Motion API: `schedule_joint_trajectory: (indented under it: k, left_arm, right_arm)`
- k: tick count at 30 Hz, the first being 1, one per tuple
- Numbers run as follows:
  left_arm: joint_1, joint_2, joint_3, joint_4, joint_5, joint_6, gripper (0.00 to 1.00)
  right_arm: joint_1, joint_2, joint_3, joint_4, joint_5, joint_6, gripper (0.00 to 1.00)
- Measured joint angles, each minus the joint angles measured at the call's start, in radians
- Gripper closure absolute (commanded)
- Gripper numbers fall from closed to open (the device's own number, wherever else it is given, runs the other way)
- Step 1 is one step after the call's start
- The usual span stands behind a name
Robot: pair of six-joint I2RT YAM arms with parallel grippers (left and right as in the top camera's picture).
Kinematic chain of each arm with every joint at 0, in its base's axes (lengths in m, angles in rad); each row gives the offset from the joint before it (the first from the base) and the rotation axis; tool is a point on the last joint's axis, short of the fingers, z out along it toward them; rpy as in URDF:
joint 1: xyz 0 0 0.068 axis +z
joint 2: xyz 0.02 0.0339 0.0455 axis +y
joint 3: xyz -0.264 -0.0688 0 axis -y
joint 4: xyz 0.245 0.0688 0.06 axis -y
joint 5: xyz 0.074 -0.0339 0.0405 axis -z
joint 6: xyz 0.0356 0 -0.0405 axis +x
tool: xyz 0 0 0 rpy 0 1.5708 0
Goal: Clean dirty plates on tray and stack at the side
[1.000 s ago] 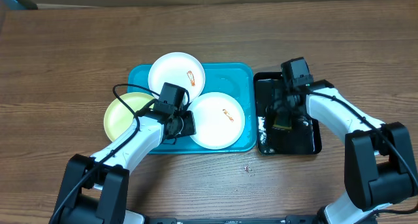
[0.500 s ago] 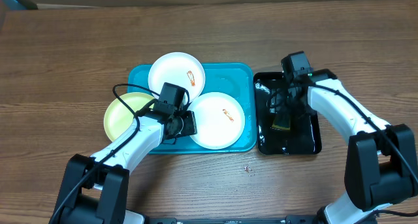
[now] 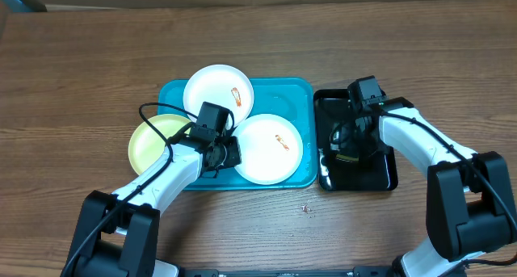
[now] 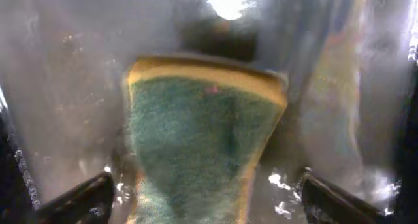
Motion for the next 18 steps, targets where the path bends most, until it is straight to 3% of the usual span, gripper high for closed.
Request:
schedule_joint_trajectory:
  k: [11,15,17,18]
  left_arm:
    - [0.000,0.001,0.000,0.001,-0.001,0.001,0.84]
    - [0.000,0.012,0.000,0.013,-0.001,0.002,0.82]
    - [0.000,0.019,0.000,0.015,-0.001,0.001,0.81]
    - [0.000,0.021,0.000,0.015,-0.001,0.002,0.81]
  right_arm:
    - [0.000,0.000,-0.002,-0.018,-0.068,-0.001,0.02]
    - [0.000,0.000,-0.002,-0.019,-0.072,-0.003,0.39]
    - [0.000,0.000,-0.002,-0.019,-0.072,-0.002,0.48]
    - [0.000,0.000,-0.001,-0.027,-0.071,0.000,0.60]
